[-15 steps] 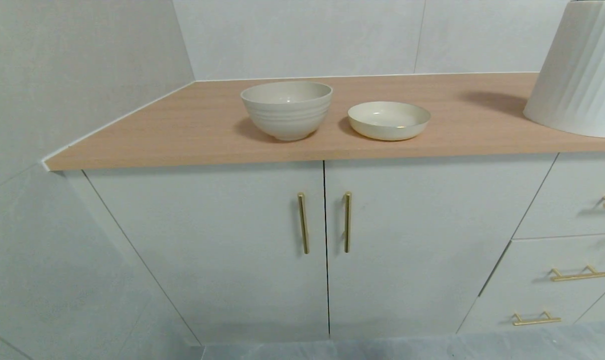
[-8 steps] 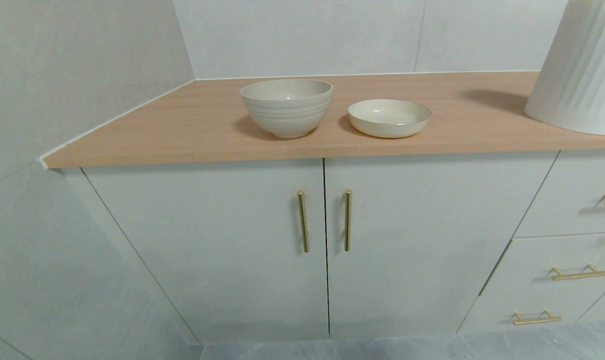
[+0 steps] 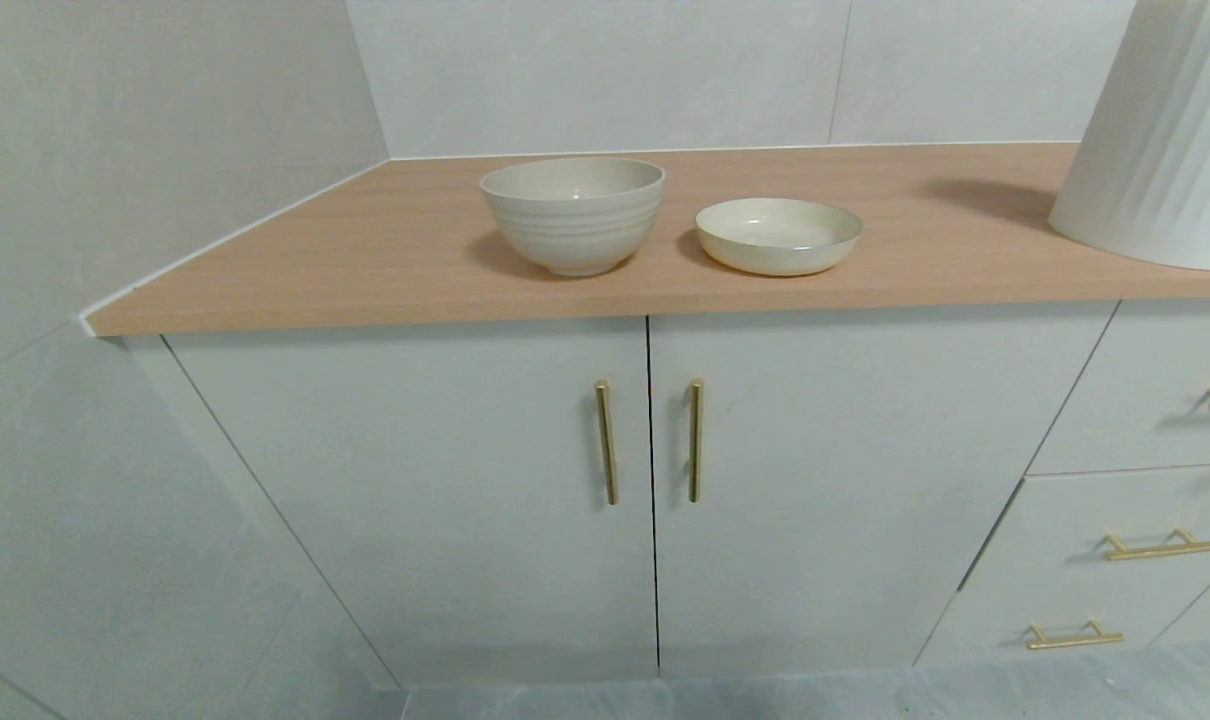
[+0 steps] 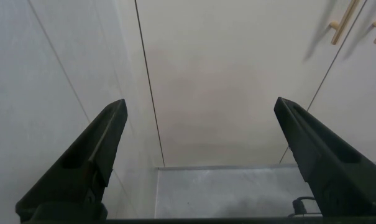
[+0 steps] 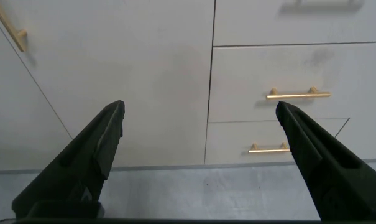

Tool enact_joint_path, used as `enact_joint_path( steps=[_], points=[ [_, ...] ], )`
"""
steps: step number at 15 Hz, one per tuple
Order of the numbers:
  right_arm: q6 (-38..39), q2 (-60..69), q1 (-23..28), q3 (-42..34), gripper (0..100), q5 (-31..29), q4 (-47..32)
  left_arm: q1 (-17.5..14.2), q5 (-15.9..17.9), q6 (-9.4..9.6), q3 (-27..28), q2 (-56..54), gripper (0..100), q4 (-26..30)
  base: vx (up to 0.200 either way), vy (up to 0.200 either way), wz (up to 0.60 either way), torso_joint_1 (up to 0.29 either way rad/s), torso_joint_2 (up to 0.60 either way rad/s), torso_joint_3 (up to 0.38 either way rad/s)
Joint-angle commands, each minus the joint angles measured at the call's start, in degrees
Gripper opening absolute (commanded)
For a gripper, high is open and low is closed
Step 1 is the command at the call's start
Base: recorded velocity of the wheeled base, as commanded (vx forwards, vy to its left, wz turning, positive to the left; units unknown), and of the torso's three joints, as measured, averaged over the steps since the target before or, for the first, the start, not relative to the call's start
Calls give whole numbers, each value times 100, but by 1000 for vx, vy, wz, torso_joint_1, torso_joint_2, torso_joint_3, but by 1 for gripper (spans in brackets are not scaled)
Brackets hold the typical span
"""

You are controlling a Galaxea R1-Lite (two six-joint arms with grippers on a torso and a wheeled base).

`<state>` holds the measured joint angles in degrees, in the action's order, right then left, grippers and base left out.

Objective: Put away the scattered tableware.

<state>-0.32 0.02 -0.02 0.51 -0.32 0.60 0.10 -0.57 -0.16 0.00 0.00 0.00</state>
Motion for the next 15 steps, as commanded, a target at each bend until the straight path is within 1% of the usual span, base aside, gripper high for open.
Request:
enact_joint_path(
  steps=[1,2,4,5,7,8,10,12,13,14,15],
  points=[
    [32,-2,-6,529,100,120,230,-1,-4,-2,0,0,100,0,0,0,0,0,0,0],
    [49,-29,-6,608,100,331,55,-1,-4,7,0,0,100,0,0,0,0,0,0,0],
    [49,-82,-6,590,100,823,-701,-1,-4,7,0,0,100,0,0,0,0,0,0,0],
    [40,-161,-42,643,100,1104,-939,-1,-4,-2,0,0,100,0,0,0,0,0,0,0],
    [128,-697,-68,916,100,1807,-930,-1,-4,7,0,0,100,0,0,0,0,0,0,0],
    [172,-1303,-68,1047,100,2167,-921,-1,-4,7,0,0,100,0,0,0,0,0,0,0],
    [172,-2147,-103,1294,100,2431,-912,-1,-4,7,0,0,100,0,0,0,0,0,0,0],
    [181,-3149,-472,1540,100,2633,-666,-1,-4,7,0,0,100,0,0,0,0,0,0,0],
    [181,-3703,-789,1619,100,2581,-288,-1,-4,7,0,0,100,0,0,0,0,0,0,0],
    [181,-3870,-894,1671,100,2554,-139,-1,-4,7,0,0,100,0,0,0,0,0,0,0],
    [181,-4705,-1395,1900,100,2414,301,-1,-4,7,0,0,100,0,0,0,0,0,0,0]
  ],
)
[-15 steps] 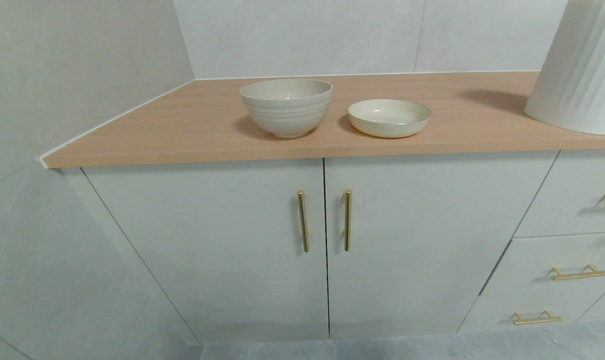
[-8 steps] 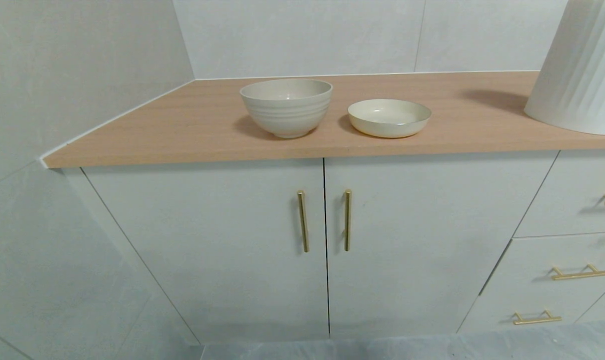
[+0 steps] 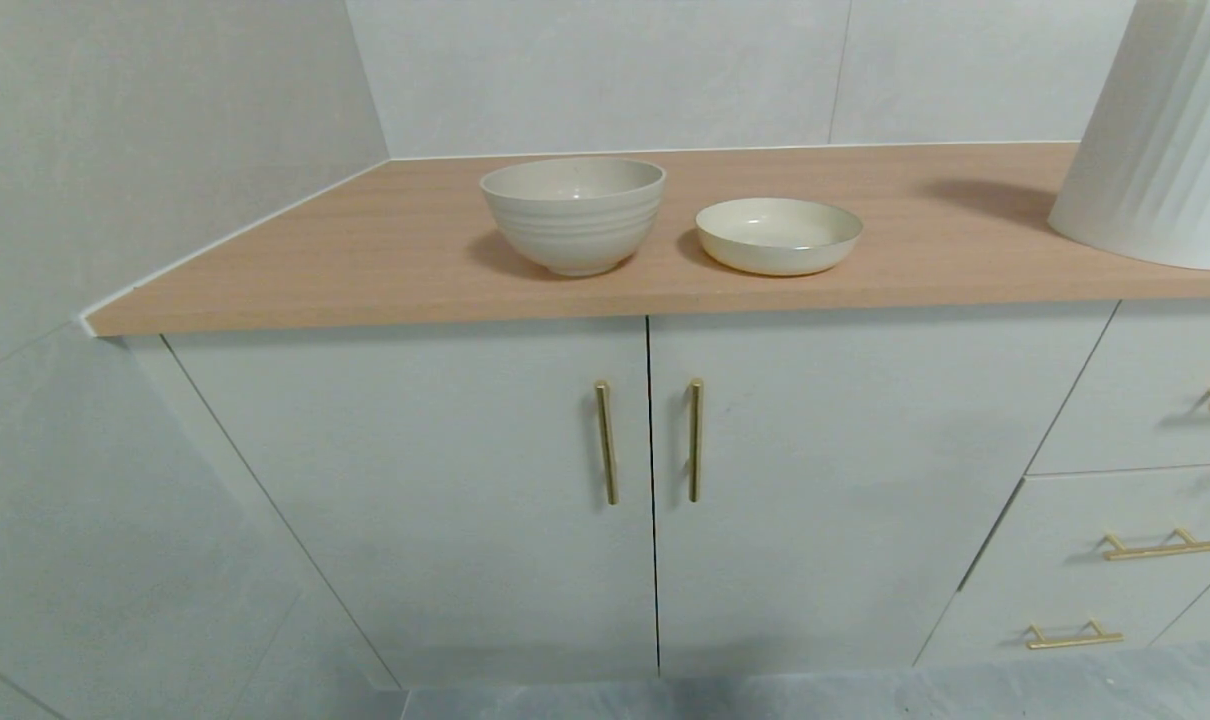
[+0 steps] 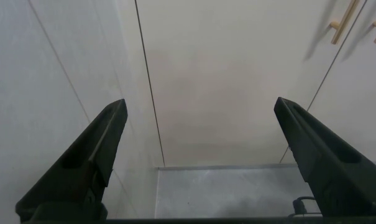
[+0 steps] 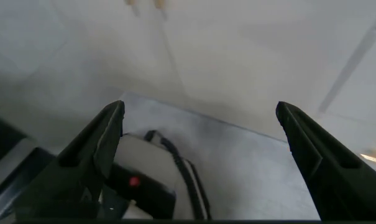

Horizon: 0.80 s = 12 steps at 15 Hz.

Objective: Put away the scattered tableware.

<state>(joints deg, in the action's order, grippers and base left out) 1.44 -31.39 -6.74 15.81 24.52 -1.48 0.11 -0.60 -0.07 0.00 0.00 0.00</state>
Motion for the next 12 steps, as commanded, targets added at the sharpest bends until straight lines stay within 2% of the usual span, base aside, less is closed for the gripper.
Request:
enact_joint_path(
  steps=[1,3,5,7,8,9,12],
  points=[
    [6,-2064,-996,537,100,-166,684,-2,-2,-1,0,0,100,0,0,0,0,0,0,0],
    [-3,-2881,-1479,695,100,-202,1149,-2,-2,-1,0,0,100,0,0,0,0,0,0,0],
    [-12,-4059,-2121,695,100,-202,2362,-2,-2,-1,0,0,100,0,0,0,0,0,0,0],
    [-3,-4929,-2402,748,100,-228,3356,-2,-2,-1,0,0,100,0,0,0,0,0,0,0],
    [-3,-5615,-2516,994,100,-219,4076,-2,-2,-1,0,0,100,0,0,0,0,0,0,0],
    [-21,-6045,-2631,1258,100,-219,4463,-2,-2,-1,0,0,100,0,0,0,0,0,0,0],
    [-12,-6933,-2903,2374,100,-228,4814,-2,-2,-1,0,0,100,0,0,0,0,0,0,0]
  ],
)
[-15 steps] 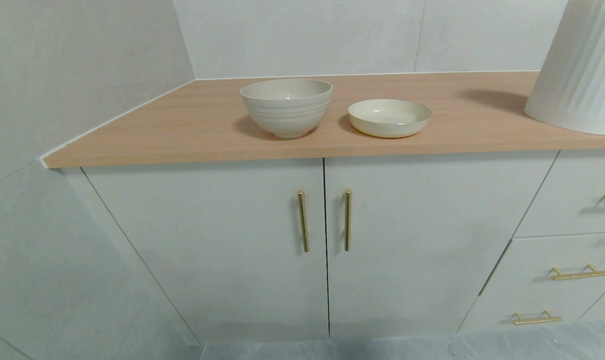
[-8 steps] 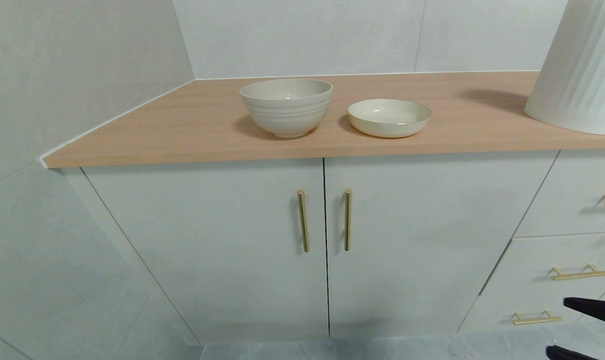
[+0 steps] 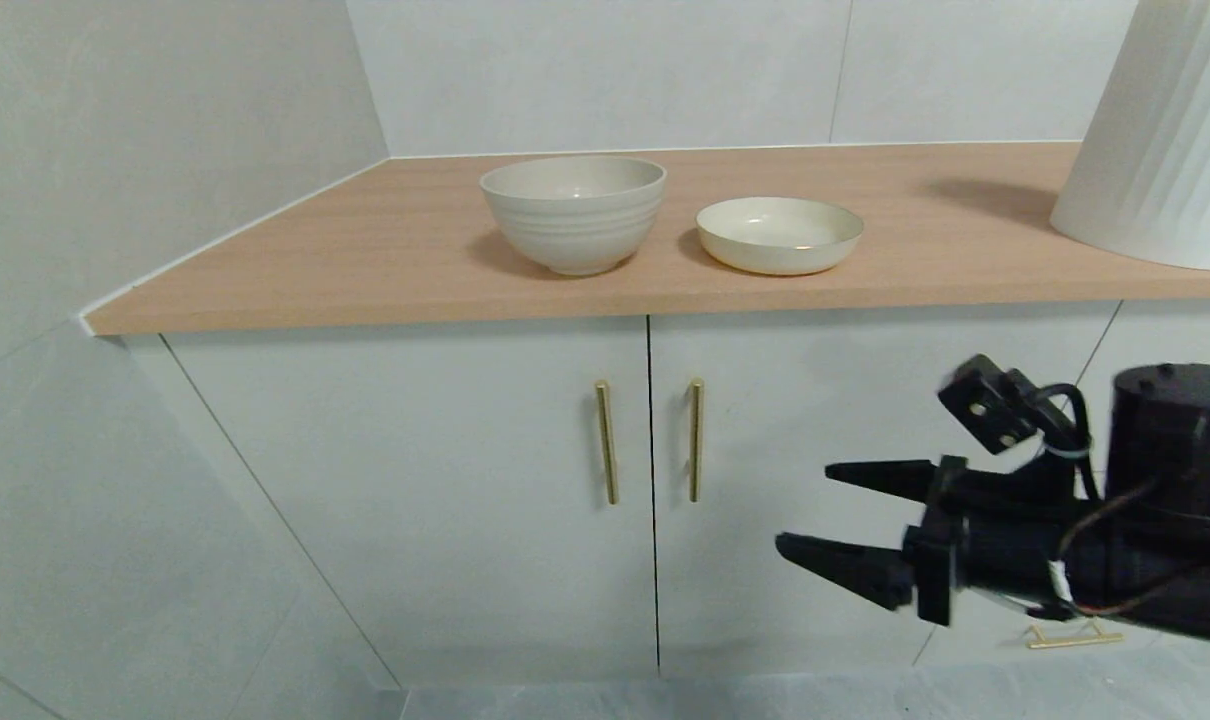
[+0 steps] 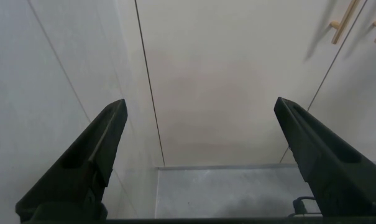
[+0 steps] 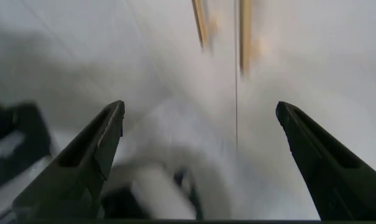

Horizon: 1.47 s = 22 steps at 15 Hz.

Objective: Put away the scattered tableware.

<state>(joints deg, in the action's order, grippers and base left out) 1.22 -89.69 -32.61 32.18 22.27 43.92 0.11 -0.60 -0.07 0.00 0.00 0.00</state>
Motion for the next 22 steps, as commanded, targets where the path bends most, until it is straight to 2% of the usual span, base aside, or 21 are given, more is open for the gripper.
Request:
enact_joint_path(
  steps=[1,5,8,9,12,13,16,19,22],
  points=[
    [36,-1297,-395,1018,100,-12,284,-2,-2,-1,0,0,100,0,0,0,0,0,0,0],
    [326,-1640,-448,1273,100,-311,301,-2,-2,-1,0,0,100,0,0,0,0,0,0,0],
    [502,-1780,-448,1537,100,-1234,292,-2,-2,-1,0,0,100,0,0,0,0,0,0,0],
    [687,-1798,-448,1624,100,-1322,292,-2,-2,-1,0,0,100,0,0,0,0,0,0,0],
    [1100,-1798,-448,1730,100,-1296,266,-2,-2,-1,0,0,100,0,0,0,0,0,0,0],
    [1451,-1807,-457,1800,100,-1243,266,-2,-2,-1,0,0,100,0,0,0,0,0,0,0],
    [1917,-1824,-466,1844,100,-882,292,-2,-2,-1,0,0,100,0,0,0,0,0,0,0],
    [2146,-1877,-474,1879,100,-707,310,-2,-2,-1,0,0,100,0,0,0,0,0,0,0],
    [2154,-2193,-474,1879,100,-716,767,-2,-2,-1,0,0,100,0,0,0,0,0,0,0]
  ],
)
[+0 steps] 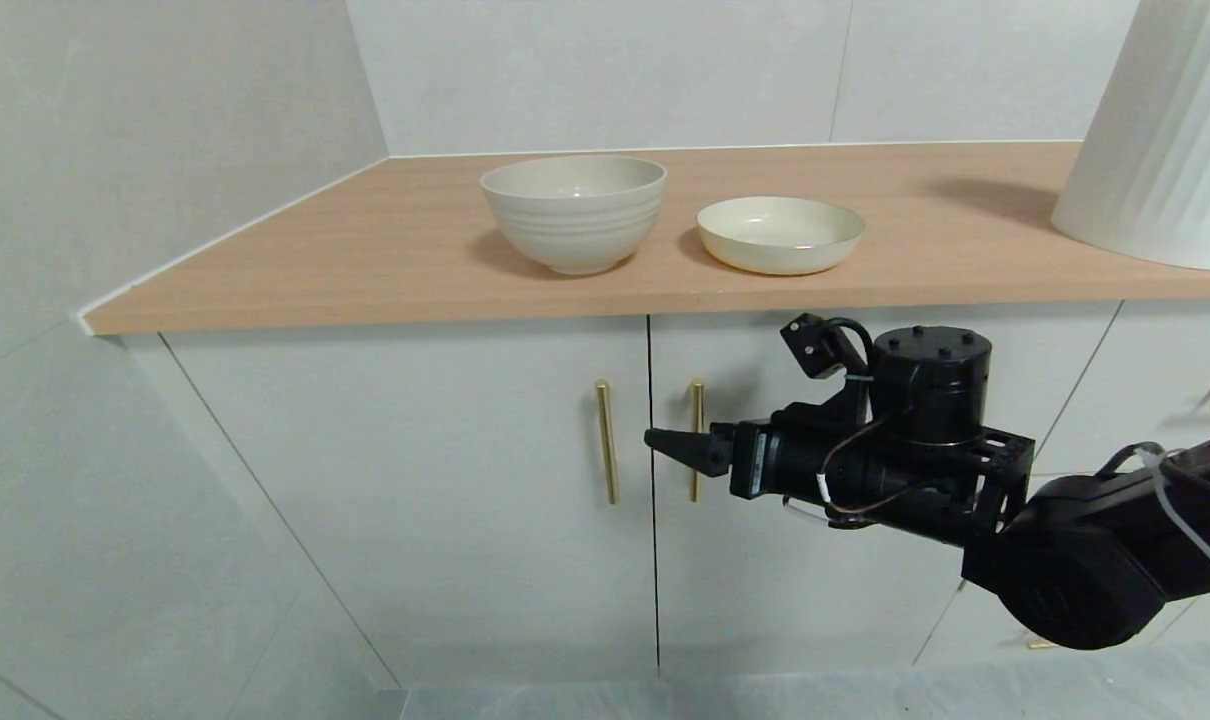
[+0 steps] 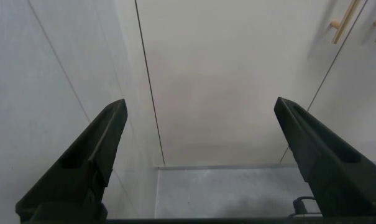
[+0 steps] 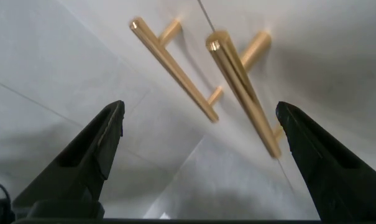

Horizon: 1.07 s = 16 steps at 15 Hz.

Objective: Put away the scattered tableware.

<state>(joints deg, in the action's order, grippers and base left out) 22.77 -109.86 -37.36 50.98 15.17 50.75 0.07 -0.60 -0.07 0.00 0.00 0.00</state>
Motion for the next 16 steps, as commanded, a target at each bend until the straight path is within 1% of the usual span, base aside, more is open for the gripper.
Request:
enact_joint_path(
  steps=[1,6,7,11,15,16],
  points=[
    [-1,-281,1,0,100,-5,234,1,-2,-1,0,0,100,0,0,0,0,0,0,0],
    [96,-413,-166,-44,100,-5,541,1,-2,-1,0,0,100,0,0,0,0,0,0,0],
    [298,-413,-289,-53,100,4,620,1,-2,-1,0,0,100,0,0,0,0,0,0,0],
    [307,-246,-307,-185,100,66,664,1,-2,-1,0,0,100,0,0,0,0,0,0,0],
    [307,149,-307,-501,100,479,664,1,-2,-1,0,0,100,0,0,0,0,0,0,0],
    [307,369,-307,-686,100,733,656,1,-2,-1,0,0,100,0,0,0,0,0,0,0]
  ],
)
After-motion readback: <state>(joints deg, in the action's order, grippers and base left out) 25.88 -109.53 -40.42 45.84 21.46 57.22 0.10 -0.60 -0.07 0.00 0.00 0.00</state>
